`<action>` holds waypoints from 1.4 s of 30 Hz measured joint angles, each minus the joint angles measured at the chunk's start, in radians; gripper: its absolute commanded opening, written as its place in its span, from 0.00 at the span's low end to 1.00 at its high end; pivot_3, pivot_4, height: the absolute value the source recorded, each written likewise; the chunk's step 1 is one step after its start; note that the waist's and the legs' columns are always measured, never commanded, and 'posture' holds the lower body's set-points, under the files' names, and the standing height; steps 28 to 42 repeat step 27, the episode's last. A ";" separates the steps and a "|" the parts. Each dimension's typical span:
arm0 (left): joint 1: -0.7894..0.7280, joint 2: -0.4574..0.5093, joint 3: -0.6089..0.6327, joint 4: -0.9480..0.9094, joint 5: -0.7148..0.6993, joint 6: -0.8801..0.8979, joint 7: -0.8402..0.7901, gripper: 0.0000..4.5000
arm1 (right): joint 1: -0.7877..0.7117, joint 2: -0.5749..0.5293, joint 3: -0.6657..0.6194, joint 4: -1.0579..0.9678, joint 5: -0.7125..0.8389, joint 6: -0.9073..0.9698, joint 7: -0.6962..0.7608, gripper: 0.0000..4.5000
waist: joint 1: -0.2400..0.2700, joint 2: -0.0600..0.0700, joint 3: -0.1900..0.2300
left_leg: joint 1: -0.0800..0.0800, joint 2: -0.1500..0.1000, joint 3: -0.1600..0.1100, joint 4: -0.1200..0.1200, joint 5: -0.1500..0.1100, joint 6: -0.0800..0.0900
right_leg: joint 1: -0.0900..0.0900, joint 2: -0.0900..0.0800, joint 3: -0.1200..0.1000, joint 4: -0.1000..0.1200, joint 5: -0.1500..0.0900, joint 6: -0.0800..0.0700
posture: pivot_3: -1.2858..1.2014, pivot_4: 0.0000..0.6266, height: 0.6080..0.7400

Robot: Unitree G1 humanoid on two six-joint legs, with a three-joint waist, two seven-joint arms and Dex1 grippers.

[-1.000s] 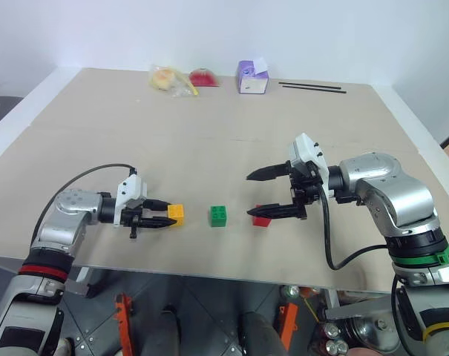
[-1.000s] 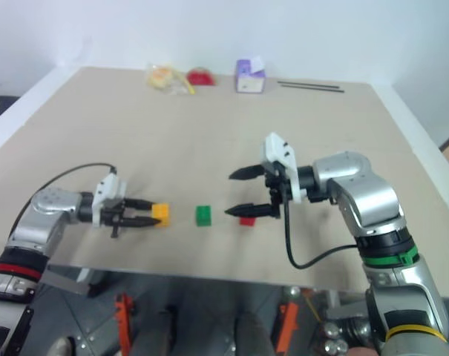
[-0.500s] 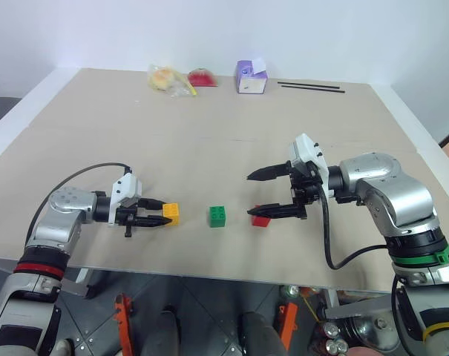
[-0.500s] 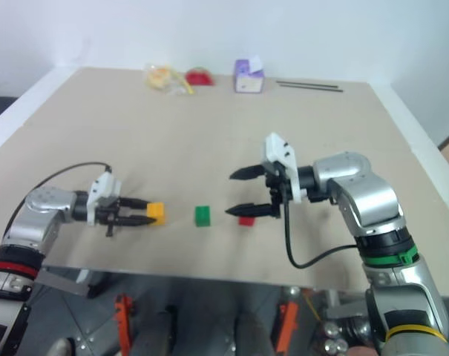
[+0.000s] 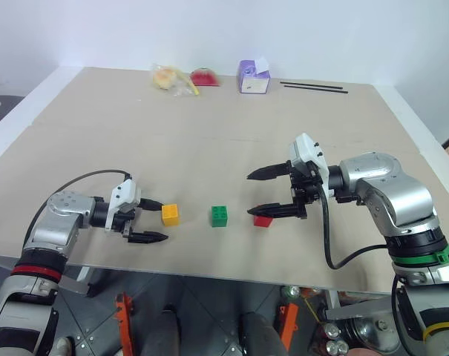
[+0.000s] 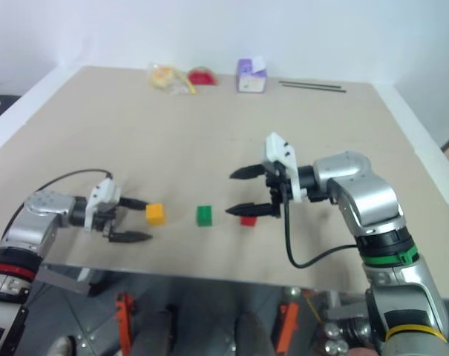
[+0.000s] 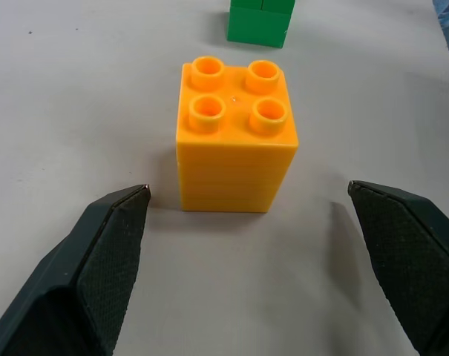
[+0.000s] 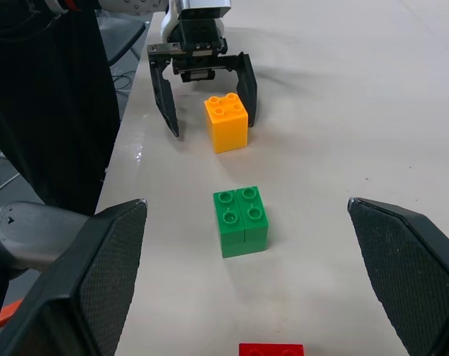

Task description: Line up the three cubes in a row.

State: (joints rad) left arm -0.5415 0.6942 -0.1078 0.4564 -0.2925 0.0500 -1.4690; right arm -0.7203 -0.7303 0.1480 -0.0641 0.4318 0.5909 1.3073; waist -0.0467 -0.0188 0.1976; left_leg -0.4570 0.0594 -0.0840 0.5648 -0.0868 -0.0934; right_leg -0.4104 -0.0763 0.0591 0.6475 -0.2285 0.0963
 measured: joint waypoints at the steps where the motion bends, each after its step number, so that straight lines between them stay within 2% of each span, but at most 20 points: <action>1: 0.000 -0.001 0.003 -0.005 -0.006 0.014 0.001 0.99 | 0.000 0.000 0.000 0.005 -0.001 -0.001 0.000 1.00 | 0.000 0.000 0.000 | -0.001 0.000 0.000 0.000 0.000 0.000 | 0.000 0.000 0.000 0.000 0.000 0.000 | 0.52 0.24 1.00; 9: -0.019 -0.019 0.087 -0.159 -0.149 0.230 0.052 0.99 | 0.000 0.004 -0.002 0.016 0.011 0.007 0.001 1.00 | 0.000 0.000 0.000 | -0.002 0.000 0.000 0.000 0.000 0.000 | 0.000 0.000 0.000 0.000 -0.002 0.002 | 0.52 0.24 1.00; 12: -0.097 -0.098 0.180 -0.194 -0.200 0.340 0.264 0.99 | 0.001 0.057 -0.067 0.036 0.058 0.039 -0.058 1.00 | 0.002 0.000 0.000 | -0.002 0.000 0.000 0.001 0.000 0.001 | 0.002 0.000 -0.001 0.000 -0.001 0.003 | 0.52 0.24 1.00; 16: -0.128 -0.191 0.272 -0.242 -0.165 0.355 0.591 0.99 | 0.005 0.167 -0.171 0.077 0.060 0.040 -0.272 1.00 | 0.000 0.000 0.000 | -0.001 0.000 0.000 0.002 0.001 0.001 | 0.003 0.000 0.000 0.000 0.000 0.004 | 0.52 0.24 1.00; 18: -0.075 -0.304 0.319 -0.321 -0.102 0.318 0.830 0.99 | 0.029 0.267 -0.246 0.099 0.011 -0.010 -0.483 1.00 | 0.000 -0.001 0.000 | 0.000 0.000 0.000 0.001 0.001 0.001 | 0.004 0.000 0.000 0.000 0.002 0.008 | 0.52 0.24 1.00; 21: 0.035 -0.443 0.342 -0.407 -0.026 0.300 1.109 0.99 | 0.103 0.367 -0.290 0.137 -0.085 -0.107 -0.734 1.00 | 0.003 -0.001 0.000 | -0.002 0.000 0.000 0.000 0.001 0.001 | 0.003 0.000 0.000 0.000 0.002 0.007 | 0.52 0.24 1.00; 24: 0.109 -0.524 0.354 -0.430 0.047 0.287 1.300 0.99 | 0.166 0.452 -0.329 0.175 -0.190 -0.231 -0.967 1.00 | 0.004 -0.001 0.000 | -0.002 -0.001 0.000 0.000 0.001 0.001 | 0.003 0.000 0.000 0.000 0.002 0.007 | 0.52 0.24 1.00; 27: 0.126 -0.547 0.365 -0.427 0.100 0.241 1.423 0.99 | 0.215 0.519 -0.351 0.226 -0.290 -0.391 -1.161 1.00 | 0.004 -0.001 0.000 | -0.002 -0.001 0.000 0.000 0.001 0.000 | 0.003 0.000 0.000 0.000 0.001 0.008 | 0.52 0.24 1.00; 42: 0.126 -0.547 0.365 -0.427 0.100 0.241 1.423 0.99 | 0.215 0.519 -0.351 0.226 -0.290 -0.391 -1.161 1.00 | 0.004 -0.001 0.000 | -0.002 -0.001 0.000 0.000 0.001 0.000 | 0.003 0.000 0.000 0.000 0.001 0.008 | 0.52 0.24 1.00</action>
